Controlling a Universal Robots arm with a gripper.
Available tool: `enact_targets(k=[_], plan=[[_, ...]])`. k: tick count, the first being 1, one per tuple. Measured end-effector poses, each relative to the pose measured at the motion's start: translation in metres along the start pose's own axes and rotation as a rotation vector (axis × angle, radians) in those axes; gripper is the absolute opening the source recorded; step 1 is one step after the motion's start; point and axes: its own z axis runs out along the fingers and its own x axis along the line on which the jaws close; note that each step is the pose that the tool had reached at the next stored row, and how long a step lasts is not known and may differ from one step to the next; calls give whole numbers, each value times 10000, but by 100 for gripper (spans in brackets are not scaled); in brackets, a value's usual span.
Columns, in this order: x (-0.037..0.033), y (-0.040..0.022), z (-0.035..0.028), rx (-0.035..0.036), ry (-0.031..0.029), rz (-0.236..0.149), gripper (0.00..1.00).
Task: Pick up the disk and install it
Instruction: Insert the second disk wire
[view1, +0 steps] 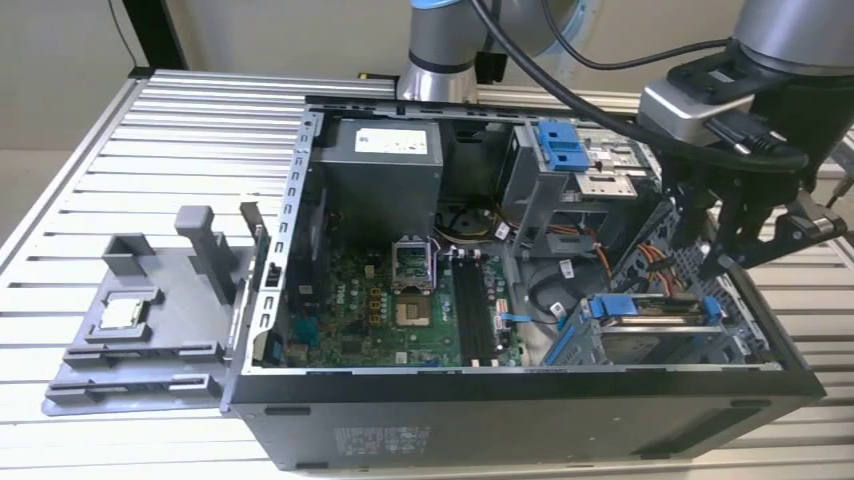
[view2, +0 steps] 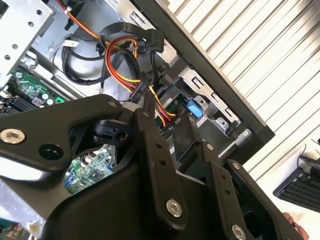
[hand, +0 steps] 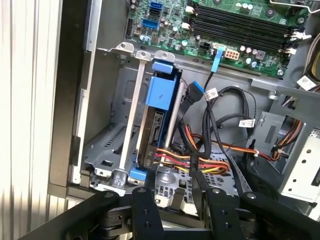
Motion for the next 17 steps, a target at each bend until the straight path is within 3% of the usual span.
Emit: enact_targets(k=[2,5,17], plan=[[-12,-3,0,-12,107,-60,100],[-36,-9,-2,6,105,-223,100],[-43,-10,-3,259,-238,-2280,100]])
